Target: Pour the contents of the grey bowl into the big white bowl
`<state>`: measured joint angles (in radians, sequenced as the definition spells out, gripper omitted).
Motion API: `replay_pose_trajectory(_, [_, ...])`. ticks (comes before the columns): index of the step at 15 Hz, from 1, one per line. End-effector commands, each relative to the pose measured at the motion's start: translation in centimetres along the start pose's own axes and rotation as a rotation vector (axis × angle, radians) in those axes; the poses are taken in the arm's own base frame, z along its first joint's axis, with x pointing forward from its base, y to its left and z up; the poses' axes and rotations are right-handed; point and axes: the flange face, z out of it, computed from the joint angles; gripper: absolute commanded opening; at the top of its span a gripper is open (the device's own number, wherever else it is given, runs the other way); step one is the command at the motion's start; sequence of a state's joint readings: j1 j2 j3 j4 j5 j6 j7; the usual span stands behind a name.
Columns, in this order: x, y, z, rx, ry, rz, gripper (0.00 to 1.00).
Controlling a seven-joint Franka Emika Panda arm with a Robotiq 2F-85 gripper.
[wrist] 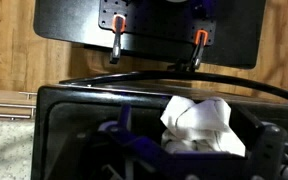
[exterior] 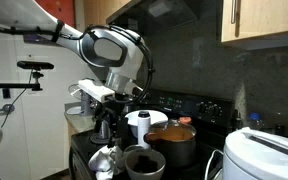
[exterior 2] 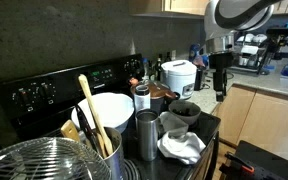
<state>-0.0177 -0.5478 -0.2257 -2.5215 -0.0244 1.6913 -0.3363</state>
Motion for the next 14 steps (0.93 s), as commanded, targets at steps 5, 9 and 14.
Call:
replay_pose_trajectory(5, [0.0, 0.0, -0.1, 0.0, -0.001, 0.0, 1.0])
replay_pose_trajectory(9, [0.5, 0.1, 0.2, -0.009, -0.021, 0.001, 1.0])
replay_pose_trajectory(14, [2.6, 2.1, 0.1, -0.058, -0.027, 0.078, 1.0])
